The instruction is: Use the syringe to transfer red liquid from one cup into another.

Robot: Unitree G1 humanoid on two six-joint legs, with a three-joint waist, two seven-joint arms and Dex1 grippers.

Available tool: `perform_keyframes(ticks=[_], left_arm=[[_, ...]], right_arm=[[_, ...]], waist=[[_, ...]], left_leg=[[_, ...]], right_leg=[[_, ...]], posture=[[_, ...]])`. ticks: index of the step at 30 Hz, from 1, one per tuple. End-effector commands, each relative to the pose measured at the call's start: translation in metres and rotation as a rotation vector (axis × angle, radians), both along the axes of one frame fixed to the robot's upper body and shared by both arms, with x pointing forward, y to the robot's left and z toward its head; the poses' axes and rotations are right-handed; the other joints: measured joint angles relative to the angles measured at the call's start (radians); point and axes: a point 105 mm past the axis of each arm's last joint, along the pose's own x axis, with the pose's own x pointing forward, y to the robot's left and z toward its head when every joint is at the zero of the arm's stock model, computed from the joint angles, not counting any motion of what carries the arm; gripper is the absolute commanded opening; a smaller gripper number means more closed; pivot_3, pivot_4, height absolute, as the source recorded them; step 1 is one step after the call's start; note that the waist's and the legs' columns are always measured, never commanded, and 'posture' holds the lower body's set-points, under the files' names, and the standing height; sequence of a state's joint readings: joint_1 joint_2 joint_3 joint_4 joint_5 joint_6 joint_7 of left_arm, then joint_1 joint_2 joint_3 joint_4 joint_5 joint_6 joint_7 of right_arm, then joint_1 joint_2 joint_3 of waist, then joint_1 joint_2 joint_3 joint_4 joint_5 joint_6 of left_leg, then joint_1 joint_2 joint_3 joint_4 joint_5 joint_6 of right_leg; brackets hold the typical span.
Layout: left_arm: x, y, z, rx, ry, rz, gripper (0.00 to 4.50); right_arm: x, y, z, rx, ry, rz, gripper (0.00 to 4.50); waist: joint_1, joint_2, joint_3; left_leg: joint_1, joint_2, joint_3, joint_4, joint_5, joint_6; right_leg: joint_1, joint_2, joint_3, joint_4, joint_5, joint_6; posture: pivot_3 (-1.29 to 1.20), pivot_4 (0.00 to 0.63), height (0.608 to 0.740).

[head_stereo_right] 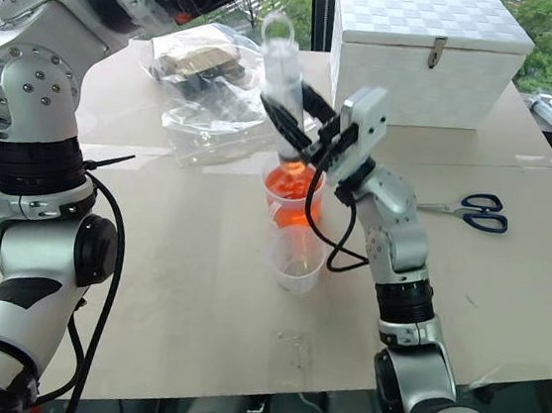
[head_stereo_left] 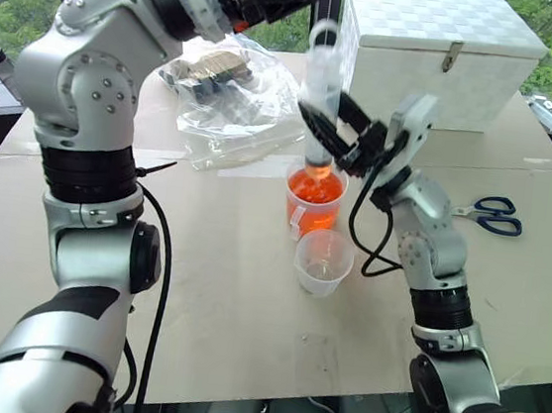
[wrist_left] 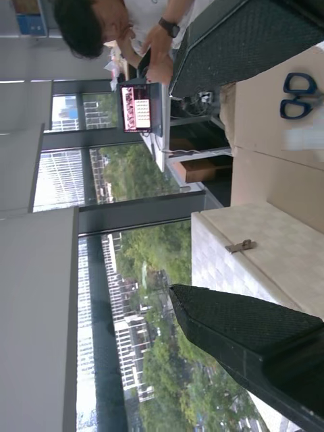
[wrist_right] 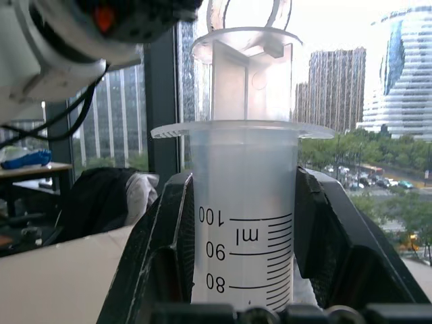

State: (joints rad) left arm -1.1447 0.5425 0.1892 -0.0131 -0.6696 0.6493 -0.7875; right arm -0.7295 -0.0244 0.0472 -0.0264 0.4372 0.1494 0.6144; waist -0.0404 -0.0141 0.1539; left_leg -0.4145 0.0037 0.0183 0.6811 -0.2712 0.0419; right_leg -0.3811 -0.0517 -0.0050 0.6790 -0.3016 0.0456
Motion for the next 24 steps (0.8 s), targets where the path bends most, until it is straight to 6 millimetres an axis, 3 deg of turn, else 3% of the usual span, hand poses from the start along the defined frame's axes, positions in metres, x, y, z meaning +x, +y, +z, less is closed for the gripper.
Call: perform_keyframes(ticks=[1,6,12,24], left_arm=[[-0.007,0.006,0.013,-0.019,-0.058,0.021,4.46],[-0.008,0.008,0.01,-0.016,-0.053,0.018,4.46],[-0.002,0.015,-0.002,-0.027,-0.036,0.028,4.46],[-0.003,0.024,-0.005,-0.079,-0.001,-0.032,4.46]], right_arm=[[-0.01,-0.005,0.028,0.075,-0.051,0.015,1.51],[-0.013,-0.006,0.029,0.082,-0.025,0.032,1.51],[-0.008,-0.007,-0.004,0.004,0.01,0.006,1.51],[-0.008,-0.01,0.002,0.02,-0.003,-0.013,1.51]], waist=[[0.002,0.0,0.0],[0.001,0.0,0.0],[0.001,0.0,0.0],[0.0,0.0,0.0]], left_leg=[[0.0,0.0,0.0,0.0,0.0,0.0],[0.0,0.0,0.0,0.0,0.0,0.0],[0.0,0.0,0.0,0.0,0.0,0.0],[0.0,0.0,0.0,0.0,0.0,0.0]], right_leg=[[0.0,0.0,0.0,0.0,0.0,0.0],[0.0,0.0,-0.001,0.0,0.0,0.0],[0.0,0.0,0.0,0.0,0.0,0.0],[0.0,0.001,0.0,0.0,0.0,0.0]], posture=[[0.0,0.15,0.74],[0.0,0.15,0.74],[0.0,0.15,0.74],[0.0,0.15,0.74]])
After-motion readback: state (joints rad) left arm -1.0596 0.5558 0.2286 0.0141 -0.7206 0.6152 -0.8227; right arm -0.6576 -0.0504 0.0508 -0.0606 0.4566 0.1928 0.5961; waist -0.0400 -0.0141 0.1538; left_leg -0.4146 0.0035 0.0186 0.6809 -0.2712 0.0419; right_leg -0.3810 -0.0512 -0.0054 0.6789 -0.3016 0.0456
